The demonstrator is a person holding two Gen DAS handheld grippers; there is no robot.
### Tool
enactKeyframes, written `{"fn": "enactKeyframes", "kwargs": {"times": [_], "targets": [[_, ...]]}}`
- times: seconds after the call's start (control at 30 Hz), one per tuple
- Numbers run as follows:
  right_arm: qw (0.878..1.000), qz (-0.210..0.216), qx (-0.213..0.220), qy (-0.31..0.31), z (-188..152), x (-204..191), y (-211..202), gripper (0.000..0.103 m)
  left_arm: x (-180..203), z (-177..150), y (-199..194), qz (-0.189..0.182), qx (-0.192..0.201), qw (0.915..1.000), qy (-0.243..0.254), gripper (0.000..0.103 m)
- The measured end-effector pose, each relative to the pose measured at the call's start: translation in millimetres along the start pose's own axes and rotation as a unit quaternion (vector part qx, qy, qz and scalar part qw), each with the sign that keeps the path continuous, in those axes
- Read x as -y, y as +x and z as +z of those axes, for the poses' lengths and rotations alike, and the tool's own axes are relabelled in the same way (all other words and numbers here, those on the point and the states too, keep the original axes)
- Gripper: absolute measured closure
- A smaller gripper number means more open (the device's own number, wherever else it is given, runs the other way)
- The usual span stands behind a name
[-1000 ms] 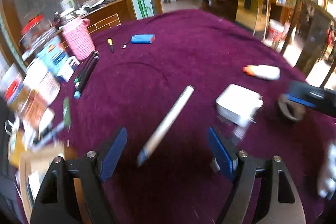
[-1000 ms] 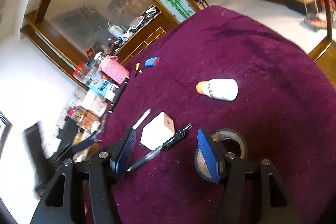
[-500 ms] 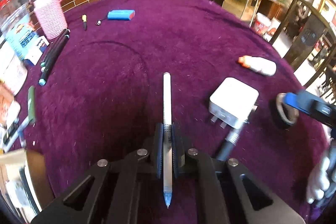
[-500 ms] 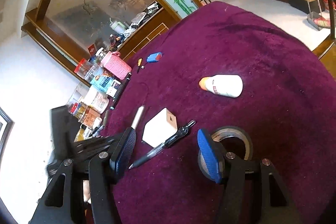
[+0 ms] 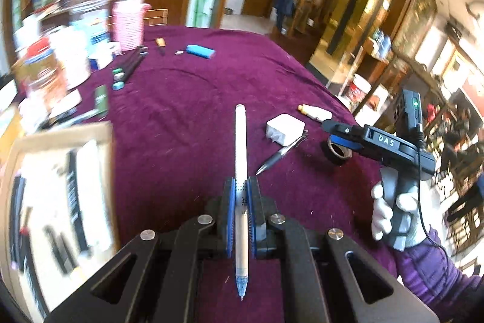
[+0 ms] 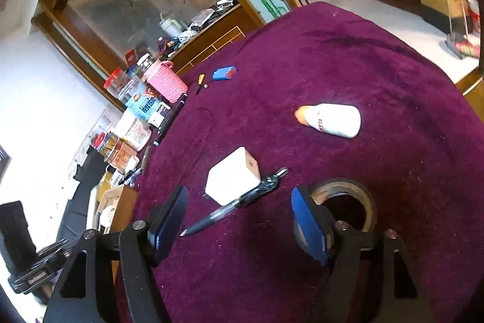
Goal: Organize rigid objects
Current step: 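Lower the white pen into the tray with the left tool while the right tool grasps a white charger block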
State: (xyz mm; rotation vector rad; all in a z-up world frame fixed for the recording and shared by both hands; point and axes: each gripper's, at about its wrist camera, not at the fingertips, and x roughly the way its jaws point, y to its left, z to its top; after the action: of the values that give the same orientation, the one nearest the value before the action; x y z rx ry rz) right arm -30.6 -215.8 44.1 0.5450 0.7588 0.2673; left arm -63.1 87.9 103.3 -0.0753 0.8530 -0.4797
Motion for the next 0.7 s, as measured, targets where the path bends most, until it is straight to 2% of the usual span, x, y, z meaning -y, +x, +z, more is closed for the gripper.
{"fn": "enactKeyframes", "kwargs": {"times": [0.13, 0.3, 0.47, 0.6, 0.63, 0.67, 0.7], "targets": [[0.998, -0.029, -0.018, -0.044, 9, -24, 5, 0.017, -35, -18, -33, 0.021, 0.019, 0.9990, -0.036, 0.096], [0.986, -0.088, -0.053, -0.129, 27, -53, 31, 0.015, -83, -47, -57, 0.042, 0.026, 0.9944, -0.093, 0.096], [0.975, -0.115, -0.111, -0.157, 28, -57, 72, 0.015, -128, -74, -70, 0.056, 0.020, 0.9865, -0.153, 0.096], [0.961, -0.142, -0.139, -0.192, 19, -63, 94, 0.015, -146, -84, -69, 0.073, 0.011, 0.9829, -0.168, 0.096], [0.958, -0.150, -0.142, -0.198, 17, -63, 97, 0.016, -148, -85, -68, 0.077, 0.010, 0.9824, -0.170, 0.096], [0.957, -0.154, -0.142, -0.199, 16, -64, 99, 0.027, -151, -87, -67, 0.080, 0.008, 0.9821, -0.171, 0.096], [0.957, -0.157, -0.146, -0.196, 15, -63, 99, 0.033, -152, -88, -66, 0.080, 0.006, 0.9821, -0.170, 0.096]]}}
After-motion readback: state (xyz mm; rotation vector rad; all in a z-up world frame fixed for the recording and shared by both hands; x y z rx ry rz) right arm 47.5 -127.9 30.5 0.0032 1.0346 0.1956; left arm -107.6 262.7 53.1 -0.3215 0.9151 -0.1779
